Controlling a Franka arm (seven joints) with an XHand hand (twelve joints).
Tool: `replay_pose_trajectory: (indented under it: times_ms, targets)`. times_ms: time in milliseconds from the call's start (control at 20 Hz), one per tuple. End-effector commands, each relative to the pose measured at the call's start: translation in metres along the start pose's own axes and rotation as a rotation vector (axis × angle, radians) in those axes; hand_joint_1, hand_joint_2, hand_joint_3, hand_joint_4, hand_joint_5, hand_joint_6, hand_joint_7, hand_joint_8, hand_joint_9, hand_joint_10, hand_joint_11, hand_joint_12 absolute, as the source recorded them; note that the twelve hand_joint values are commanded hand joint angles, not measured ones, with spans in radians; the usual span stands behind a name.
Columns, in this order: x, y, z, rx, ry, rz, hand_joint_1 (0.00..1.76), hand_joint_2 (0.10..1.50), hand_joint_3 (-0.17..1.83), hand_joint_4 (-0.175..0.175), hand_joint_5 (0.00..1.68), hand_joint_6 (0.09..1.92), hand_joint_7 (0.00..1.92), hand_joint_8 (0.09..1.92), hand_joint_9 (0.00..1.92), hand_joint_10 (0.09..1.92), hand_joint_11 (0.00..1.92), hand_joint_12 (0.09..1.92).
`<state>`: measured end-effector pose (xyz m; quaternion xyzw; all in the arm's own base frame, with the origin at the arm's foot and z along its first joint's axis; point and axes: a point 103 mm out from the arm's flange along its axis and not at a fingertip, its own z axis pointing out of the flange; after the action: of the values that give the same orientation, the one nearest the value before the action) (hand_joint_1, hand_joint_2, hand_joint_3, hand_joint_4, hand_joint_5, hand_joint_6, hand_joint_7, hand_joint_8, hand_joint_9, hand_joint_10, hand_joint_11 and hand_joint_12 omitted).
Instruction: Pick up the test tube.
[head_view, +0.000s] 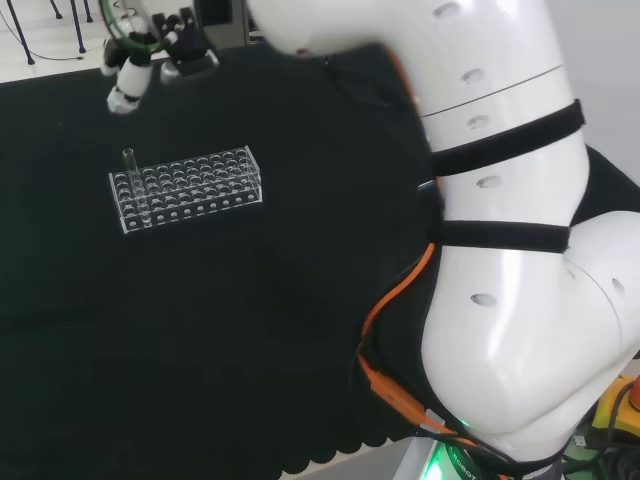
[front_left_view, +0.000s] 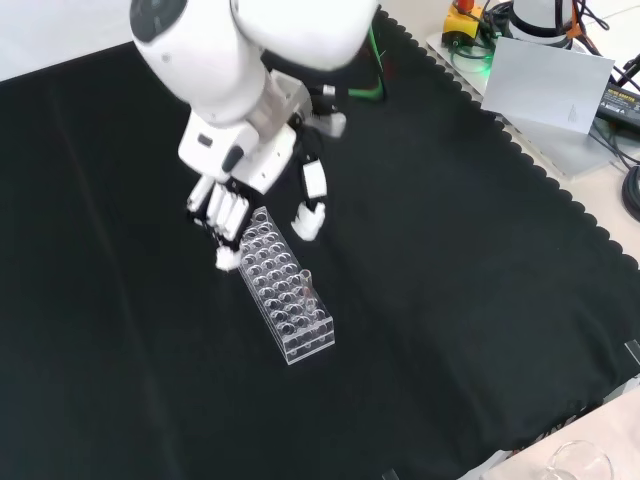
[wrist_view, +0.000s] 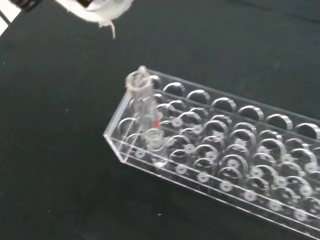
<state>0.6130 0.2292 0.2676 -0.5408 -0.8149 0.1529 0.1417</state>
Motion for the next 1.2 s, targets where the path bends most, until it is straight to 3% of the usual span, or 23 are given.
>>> replay_pose_trajectory:
  times_ms: [50,550,900,1200]
  targets:
    - [0.027,0.020,0.040,0.077,-0.072,-0.035,0.86,0.68,0.58,-0.114,0.39,0.25,0.37,0.85,0.43,0.94,0.02,1.59]
    - [0.003,0.016,0.063,0.114,-0.124,0.012,0.86,0.68,0.60,-0.117,0.41,0.27,0.42,0.84,0.47,0.93,0.08,1.58]
    - [0.004,-0.002,0.069,0.088,-0.065,0.015,0.88,0.67,0.62,-0.131,0.44,0.34,0.55,0.84,0.54,0.91,0.17,1.55]
    - [0.016,-0.006,0.079,0.069,-0.009,0.025,0.94,0.65,0.64,-0.168,0.55,0.63,0.79,0.81,0.69,0.85,0.32,1.50]
